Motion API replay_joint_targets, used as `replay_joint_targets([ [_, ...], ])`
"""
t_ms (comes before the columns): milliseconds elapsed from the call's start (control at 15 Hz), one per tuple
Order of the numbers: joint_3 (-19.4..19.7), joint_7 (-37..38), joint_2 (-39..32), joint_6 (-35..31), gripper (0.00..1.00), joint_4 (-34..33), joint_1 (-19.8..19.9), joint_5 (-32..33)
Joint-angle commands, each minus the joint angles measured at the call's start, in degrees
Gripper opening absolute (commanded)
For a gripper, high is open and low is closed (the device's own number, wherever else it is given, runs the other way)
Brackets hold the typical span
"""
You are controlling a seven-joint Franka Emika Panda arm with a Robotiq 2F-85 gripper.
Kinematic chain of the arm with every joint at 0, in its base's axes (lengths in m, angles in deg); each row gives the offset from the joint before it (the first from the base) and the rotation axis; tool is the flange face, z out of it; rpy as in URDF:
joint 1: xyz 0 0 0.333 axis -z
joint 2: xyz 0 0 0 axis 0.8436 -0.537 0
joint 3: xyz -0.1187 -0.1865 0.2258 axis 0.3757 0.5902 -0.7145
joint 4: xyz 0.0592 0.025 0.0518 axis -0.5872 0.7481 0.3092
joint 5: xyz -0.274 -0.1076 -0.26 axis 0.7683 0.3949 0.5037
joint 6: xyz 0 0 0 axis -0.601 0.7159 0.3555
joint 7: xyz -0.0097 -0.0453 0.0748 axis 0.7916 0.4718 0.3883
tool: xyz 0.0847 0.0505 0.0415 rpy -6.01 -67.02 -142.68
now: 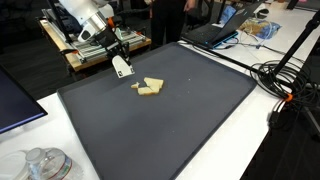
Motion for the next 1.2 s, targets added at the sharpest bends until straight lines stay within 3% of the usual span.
replay_joint_targets([
  [0,-2.0,11.7,0.4,-1.9,0.01,-2.0,-2.8,16.0],
  [267,-3.0,21.9,0.6,1.1,0.01,-5.5,-4.3,35.5],
  [533,-3.4,28.6,2.3,9.8,0.01,-11.1,-4.8,53.7],
  [800,-5.7,27.2,3.3,19.6,0.01,-16.6,-6.7,63.1],
  [1133,-9.4,23.8,3.2,25.9,0.01,-20.3,-10.4,68.5],
])
